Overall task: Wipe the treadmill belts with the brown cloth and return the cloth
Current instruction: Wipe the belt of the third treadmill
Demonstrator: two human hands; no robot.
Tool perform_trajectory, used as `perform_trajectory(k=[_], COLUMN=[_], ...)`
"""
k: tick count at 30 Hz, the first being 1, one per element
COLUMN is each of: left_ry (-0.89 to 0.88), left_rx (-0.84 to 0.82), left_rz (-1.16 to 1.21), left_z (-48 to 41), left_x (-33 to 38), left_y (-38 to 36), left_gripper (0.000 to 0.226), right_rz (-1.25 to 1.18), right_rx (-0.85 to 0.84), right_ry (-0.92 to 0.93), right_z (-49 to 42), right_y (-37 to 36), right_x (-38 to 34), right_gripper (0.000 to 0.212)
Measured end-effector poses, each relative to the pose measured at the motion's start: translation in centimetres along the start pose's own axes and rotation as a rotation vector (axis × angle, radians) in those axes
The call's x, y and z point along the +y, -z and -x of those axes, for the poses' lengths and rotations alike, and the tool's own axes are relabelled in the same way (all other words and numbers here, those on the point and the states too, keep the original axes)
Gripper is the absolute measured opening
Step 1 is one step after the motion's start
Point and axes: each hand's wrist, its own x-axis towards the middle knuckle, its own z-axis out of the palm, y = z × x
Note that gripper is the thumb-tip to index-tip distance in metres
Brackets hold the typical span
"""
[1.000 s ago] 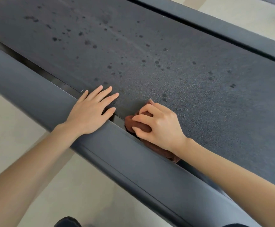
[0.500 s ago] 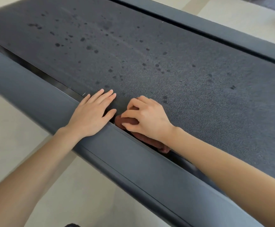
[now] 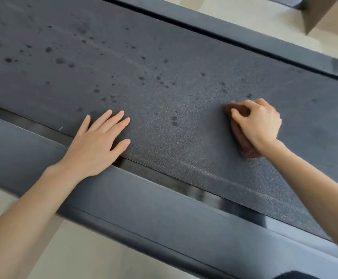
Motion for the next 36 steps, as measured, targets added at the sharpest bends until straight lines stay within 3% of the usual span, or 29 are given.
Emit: perform_trajectory(k=[5,9,11,14,17,19,25,28,30,32,36], left_ry=[-0.054,-0.123,-0.129,-0.131,-0.13,-0.129,-0.169,-0.116,-0.008,0.083,0.072], left_rx=[0.01,0.078,0.08,0.062,0.058,0.057,0.102,0.182,0.152,0.073,-0.014], left_rz=[-0.026,-0.024,0.003,0.017,-0.018,-0.025,-0.091,-0.108,-0.07,-0.006,-0.027], left_z=[-3.2,-2.7,-2.5,-2.7,-2.9,-2.9,-2.8,-1.9,-1.1,-0.7,-1.1], left_x=[1.1,1.0,1.0,1.1,1.0,0.9,-0.4,-4.7,-8.3,-10.2,-9.9], left_y=[-0.4,-0.6,-0.5,-0.5,-0.6,-0.8,-0.4,0.8,1.3,1.4,1.2], left_gripper=[0.061,0.065,0.072,0.075,0.076,0.074,0.056,0.055,0.057,0.062,0.065], right_rz=[-0.042,-0.15,-0.113,-0.018,0.008,0.037,-0.034,-0.102,-0.135,-0.088,0.052], right_rx=[-0.033,-0.125,-0.097,-0.005,0.063,0.091,-0.053,-0.115,-0.143,-0.107,-0.054], right_ry=[0.294,0.459,0.366,0.033,-0.19,-0.185,0.155,0.317,0.353,0.283,-0.034], right_z=[3.2,6.0,5.6,3.5,1.6,1.3,3.3,5.8,7.1,7.3,3.7], right_y=[-2.9,-1.3,-0.1,1.5,0.8,-0.8,-4.9,-4.2,-2.7,-1.1,-0.2], right_x=[-10.2,-8.2,-4.0,2.0,2.1,-1.3,-16.5,-16.9,-14.2,-10.9,-6.8], right_gripper=[0.025,0.022,0.021,0.022,0.026,0.029,0.029,0.028,0.026,0.025,0.028])
